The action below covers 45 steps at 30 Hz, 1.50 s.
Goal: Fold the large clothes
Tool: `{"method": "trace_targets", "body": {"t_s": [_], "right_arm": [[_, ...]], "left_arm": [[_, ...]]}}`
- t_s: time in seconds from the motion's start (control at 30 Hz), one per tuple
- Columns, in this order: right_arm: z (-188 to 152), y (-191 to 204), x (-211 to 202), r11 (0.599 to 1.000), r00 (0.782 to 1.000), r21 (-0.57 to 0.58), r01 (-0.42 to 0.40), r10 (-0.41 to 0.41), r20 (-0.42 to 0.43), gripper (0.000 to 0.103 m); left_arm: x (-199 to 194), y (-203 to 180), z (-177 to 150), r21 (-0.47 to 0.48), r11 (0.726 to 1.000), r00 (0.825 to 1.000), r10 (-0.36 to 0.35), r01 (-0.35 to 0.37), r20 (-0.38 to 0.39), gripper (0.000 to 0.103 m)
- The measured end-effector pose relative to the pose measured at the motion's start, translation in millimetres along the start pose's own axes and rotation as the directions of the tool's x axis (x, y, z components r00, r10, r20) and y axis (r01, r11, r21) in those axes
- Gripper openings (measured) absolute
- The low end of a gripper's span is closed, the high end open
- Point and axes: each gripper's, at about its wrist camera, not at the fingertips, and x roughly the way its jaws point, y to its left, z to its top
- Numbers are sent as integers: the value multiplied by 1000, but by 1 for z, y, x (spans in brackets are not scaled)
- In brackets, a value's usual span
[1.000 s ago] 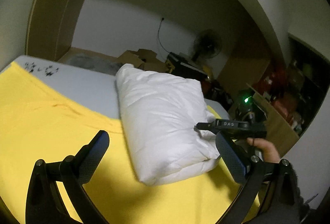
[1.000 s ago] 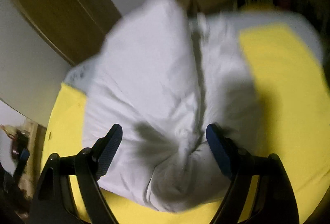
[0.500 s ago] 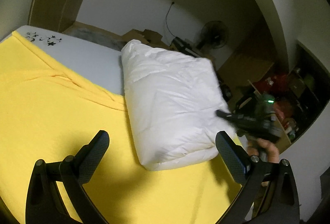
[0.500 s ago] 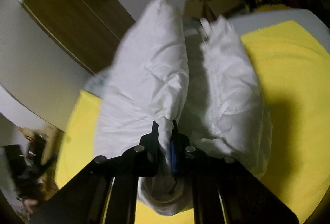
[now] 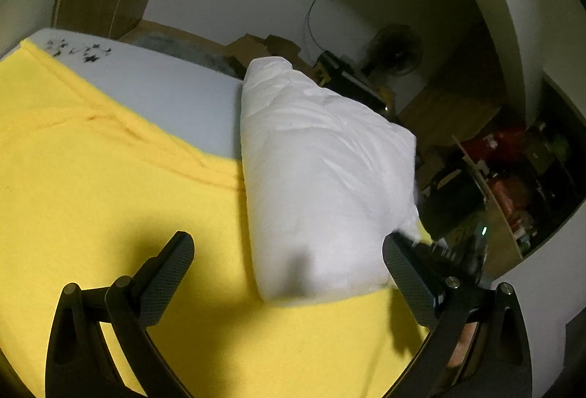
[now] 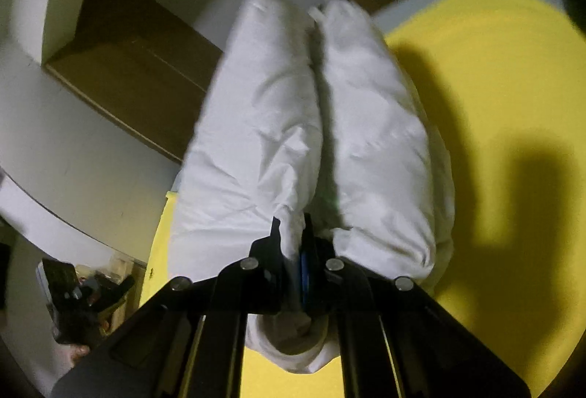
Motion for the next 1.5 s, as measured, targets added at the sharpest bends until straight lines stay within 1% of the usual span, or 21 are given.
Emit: {"method": "trace_targets", "body": {"t_s": [0.07,0.13,0.17,0.23,0.27,0.3,0.37,0.43,0.47,0.53,0.57,0.63,0.7,0.77,0.8,0.93,1.0,1.1,1.27,1.37,1.5], "right_arm": [[-4,-17,9,1000,1000,20,-17,17,-3,6],[-6,-32,15,997,998,45,-59,59,9,6],[-7,-37,17,995,997,57,-78,78,10,6],[-10,-44,19,994,995,56,-96,95,15,6],[-14,-41,19,994,995,47,-96,95,18,6],[-15,-41,20,995,996,30,-91,90,23,6],[-19,-39,22,997,996,-1,-77,77,35,6],[-24,-37,24,998,997,-23,-65,66,41,6],[-24,-37,25,998,997,-21,-64,65,37,6],[-25,-38,28,998,997,-21,-65,65,32,6],[-24,-39,29,998,997,-26,-64,65,32,6],[-25,-34,29,997,997,-18,-72,72,31,5],[-24,-36,28,997,997,-19,-72,72,26,5],[-25,-37,27,998,998,-28,-60,61,24,5],[-21,-38,27,998,998,-34,-54,55,23,5],[-21,-36,29,998,999,-49,-37,38,22,5],[-21,-28,34,998,999,-50,-35,36,21,5],[-17,-27,35,998,999,-50,-31,32,18,5],[-13,-21,36,999,1000,-46,-19,19,12,5],[-10,-16,40,999,1000,-40,-2,2,4,5],[-4,-9,43,999,999,-35,39,-40,-21,5]], "left_arm": [[17,-13,18,20,1000,1000,11,-11,-4,103],[40,-30,40,48,999,1000,26,-26,-16,103],[56,-42,53,72,996,998,55,-54,-12,103],[78,-58,73,113,990,996,85,-87,21,103],[91,-65,82,126,985,993,110,-115,45,103],[110,-72,93,133,979,986,147,-157,79,103],[137,-75,100,118,978,982,165,-175,92,103],[175,-74,108,100,979,982,172,-179,81,103],[191,-72,108,101,975,979,190,-197,78,103],[216,-68,103,124,963,971,232,-237,53,103],[225,-66,99,145,957,968,242,-250,73,103],[229,-63,90,172,950,962,243,-262,127,103],[231,-50,84,153,959,963,214,-239,167,103],[235,-41,82,134,965,963,200,-225,180,103],[237,-39,81,136,965,963,199,-225,183,103],[248,-36,82,145,959,959,216,-244,182,103],[255,-32,85,141,959,962,221,-244,163,103],[266,-29,89,133,962,967,224,-240,125,103],[284,-27,95,128,961,969,239,-245,62,103],[293,-23,99,115,964,971,238,-240,28,103],[304,-17,102,98,966,971,240,-238,-7,103]]}}
